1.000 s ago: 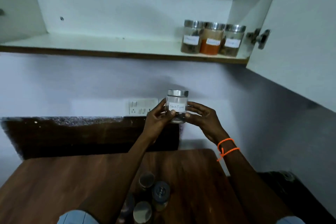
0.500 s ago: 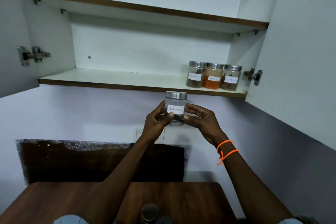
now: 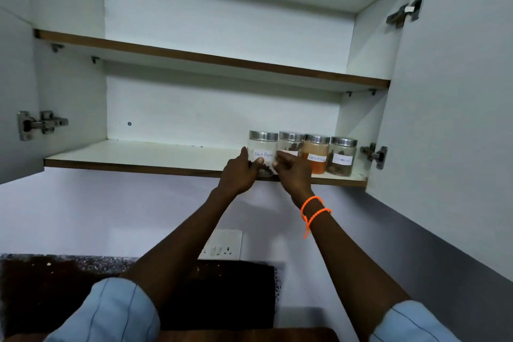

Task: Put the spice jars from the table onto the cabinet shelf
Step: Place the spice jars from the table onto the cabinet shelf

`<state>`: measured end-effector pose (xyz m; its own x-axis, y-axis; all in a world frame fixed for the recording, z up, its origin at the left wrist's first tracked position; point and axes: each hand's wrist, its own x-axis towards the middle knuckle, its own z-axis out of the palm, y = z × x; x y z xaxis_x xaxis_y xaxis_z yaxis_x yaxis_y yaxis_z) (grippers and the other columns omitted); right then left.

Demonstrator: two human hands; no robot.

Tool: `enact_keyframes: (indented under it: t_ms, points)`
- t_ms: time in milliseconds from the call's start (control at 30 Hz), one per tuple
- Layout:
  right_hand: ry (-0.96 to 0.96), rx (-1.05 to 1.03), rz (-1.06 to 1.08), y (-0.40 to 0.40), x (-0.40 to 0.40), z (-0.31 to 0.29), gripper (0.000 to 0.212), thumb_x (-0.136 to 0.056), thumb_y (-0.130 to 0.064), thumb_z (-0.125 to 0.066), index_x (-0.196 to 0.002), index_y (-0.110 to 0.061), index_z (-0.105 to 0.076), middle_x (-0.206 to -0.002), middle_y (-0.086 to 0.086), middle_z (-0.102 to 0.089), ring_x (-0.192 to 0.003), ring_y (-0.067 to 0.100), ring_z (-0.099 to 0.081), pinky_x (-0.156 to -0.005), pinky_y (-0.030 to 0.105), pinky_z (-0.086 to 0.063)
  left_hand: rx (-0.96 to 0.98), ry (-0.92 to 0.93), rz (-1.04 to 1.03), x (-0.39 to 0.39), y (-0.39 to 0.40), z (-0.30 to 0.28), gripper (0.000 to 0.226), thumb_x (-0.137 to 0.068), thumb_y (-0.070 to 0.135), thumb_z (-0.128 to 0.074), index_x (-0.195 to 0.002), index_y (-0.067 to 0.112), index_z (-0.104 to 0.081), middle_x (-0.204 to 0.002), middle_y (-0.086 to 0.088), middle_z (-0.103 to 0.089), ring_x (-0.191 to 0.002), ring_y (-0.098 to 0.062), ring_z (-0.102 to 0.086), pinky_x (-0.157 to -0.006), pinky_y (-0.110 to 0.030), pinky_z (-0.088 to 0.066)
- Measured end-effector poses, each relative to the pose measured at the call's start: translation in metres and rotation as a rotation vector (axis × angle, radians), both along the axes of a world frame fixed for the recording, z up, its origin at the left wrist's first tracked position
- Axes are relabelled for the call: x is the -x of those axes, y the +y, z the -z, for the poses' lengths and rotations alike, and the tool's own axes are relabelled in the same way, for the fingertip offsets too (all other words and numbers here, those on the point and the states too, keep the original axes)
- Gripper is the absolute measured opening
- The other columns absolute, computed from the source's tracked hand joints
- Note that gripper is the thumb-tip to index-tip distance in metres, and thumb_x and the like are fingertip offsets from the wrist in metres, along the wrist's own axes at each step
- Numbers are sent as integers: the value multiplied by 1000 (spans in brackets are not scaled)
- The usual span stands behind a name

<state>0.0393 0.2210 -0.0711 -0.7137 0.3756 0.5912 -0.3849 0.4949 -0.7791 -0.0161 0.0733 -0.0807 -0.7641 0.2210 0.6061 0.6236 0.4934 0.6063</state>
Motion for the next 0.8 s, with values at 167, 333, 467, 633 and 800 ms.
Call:
enact_keyframes:
  t_ms: [167, 333, 467, 633, 800]
  points:
    - [-67, -23, 142, -2, 21, 7, 21, -93, -10, -70, -110, -1, -78, -113, 17, -77, -110, 29, -71, -94, 34, -56, 109, -40, -100, 32, 17, -4, 47, -103, 49, -47, -122, 10, -64, -122, -15, -71, -111, -37, -65, -84, -37, -48]
    - [-143, -44, 168, -1, 31, 10, 18, -86, -13, -74, -71, -5, -70, -82, 14, -75, -88, 32, -72, -72, 34, -54, 254, 75, -298, 44, 31, 11, 48, -106, 51, -36, -109, 8, -58, -109, -15, -73, -101, -38, -68, -85, -42, -44]
    - [-167, -26, 168, -1, 38, 12, 11, -89, -14, -72, -80, -7, -72, -85, 10, -73, -84, 27, -67, -69, 29, -49, 256, 237, -370, 43, 34, 26, 39, -105, 46, -40, -105, 9, -52, -86, -8, -73, -79, -36, -69, -73, -37, -29]
    - [-45, -31, 171, -1, 36, 22, 8, -89, -10, -67, -84, -6, -71, -85, 9, -72, -83, 23, -66, -68, 28, -49, 264, 243, -369, 45, 35, 29, 60, -107, 42, -36, -146, -4, -38, -108, -10, -74, -100, -34, -68, -93, -43, -40]
    - [178, -158, 222, -3, 27, 61, 27, -93, -8, -67, -120, -10, -74, -123, 7, -72, -113, 24, -67, -92, 36, -56, 27, 367, -256, 28, 29, 57, 61, -107, 33, -44, -157, 2, -29, -157, -12, -45, -149, -27, -38, -122, -42, -24]
